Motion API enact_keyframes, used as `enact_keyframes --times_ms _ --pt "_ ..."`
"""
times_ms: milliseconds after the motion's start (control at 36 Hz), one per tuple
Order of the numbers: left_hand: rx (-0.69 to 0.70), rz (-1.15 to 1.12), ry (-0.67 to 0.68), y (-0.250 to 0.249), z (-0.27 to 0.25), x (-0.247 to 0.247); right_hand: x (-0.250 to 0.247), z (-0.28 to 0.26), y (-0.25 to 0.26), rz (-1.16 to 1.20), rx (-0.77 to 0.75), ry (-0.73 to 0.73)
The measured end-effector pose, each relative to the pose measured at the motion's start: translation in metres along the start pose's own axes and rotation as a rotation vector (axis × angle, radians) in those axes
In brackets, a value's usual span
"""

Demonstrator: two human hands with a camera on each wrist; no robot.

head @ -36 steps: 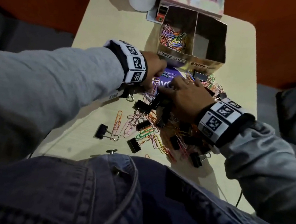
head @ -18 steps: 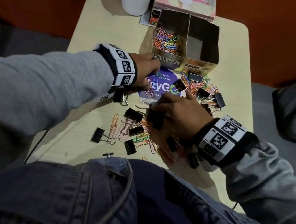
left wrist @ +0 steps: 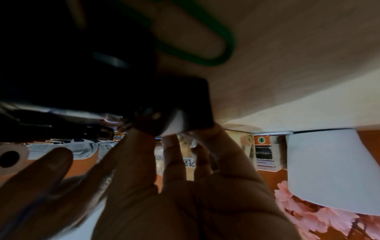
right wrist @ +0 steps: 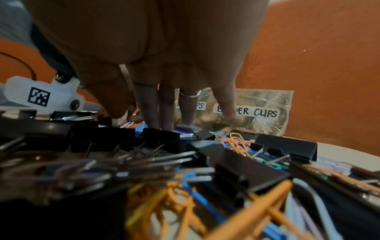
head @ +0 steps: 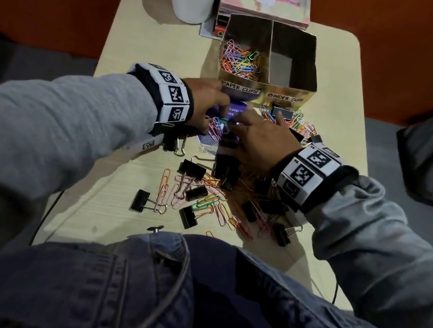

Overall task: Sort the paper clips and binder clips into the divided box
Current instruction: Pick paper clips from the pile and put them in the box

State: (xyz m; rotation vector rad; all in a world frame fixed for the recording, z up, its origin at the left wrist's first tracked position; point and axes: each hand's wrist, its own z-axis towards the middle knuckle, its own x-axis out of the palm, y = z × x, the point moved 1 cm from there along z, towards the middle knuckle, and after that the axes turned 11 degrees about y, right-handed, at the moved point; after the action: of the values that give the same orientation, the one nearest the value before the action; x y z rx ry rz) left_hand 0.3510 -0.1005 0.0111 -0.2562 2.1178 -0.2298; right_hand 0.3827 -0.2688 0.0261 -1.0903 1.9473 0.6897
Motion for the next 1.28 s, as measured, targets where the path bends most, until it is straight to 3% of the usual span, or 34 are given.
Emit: enact_keyframes --times_ms 222,389,472,611,667,750,972,1111,1167,1278 --pt "0.053 0.066 -0.014 -0.006 0.000 0.002 0.002 -0.005 0.002 -0.006 -0.079 0.036" --pt "0.067 0.231 0.056 -0.017 0.003 0.002 0.004 -0.011 0.005 0.026 -0.152 0.102" --pt "0.054 0.288 0.085 -0.020 0.002 0.004 0.004 -0.013 0.001 0.112 -0.167 0.039" --pt "0.044 0.270 0.144 -0.024 0.000 0.004 0.001 -0.019 -0.023 0.271 0.027 -0.168" --pt "0.050 0.247 0.158 -0.024 0.000 0.004 0.002 -0.019 -0.032 0.234 0.113 -0.104" --pt "0.064 0.175 0.155 -0.021 0.001 0.004 0.007 -0.021 -0.032 0.164 0.120 -0.002" --pt "0.069 -0.198 -0.011 0.001 -0.008 -0.012 0.010 -0.024 -0.014 0.230 -0.007 -0.035" --pt "0.081 -0.368 -0.126 0.002 -0.009 -0.048 -0.010 -0.030 -0.049 0.287 0.222 -0.183" --pt "0.081 -0.402 -0.189 0.000 -0.005 -0.065 -0.014 -0.029 -0.070 0.247 0.298 -0.114" --pt "0.030 -0.426 -0.279 -0.003 0.017 -0.091 -0.017 -0.023 -0.091 0.135 0.308 0.081"
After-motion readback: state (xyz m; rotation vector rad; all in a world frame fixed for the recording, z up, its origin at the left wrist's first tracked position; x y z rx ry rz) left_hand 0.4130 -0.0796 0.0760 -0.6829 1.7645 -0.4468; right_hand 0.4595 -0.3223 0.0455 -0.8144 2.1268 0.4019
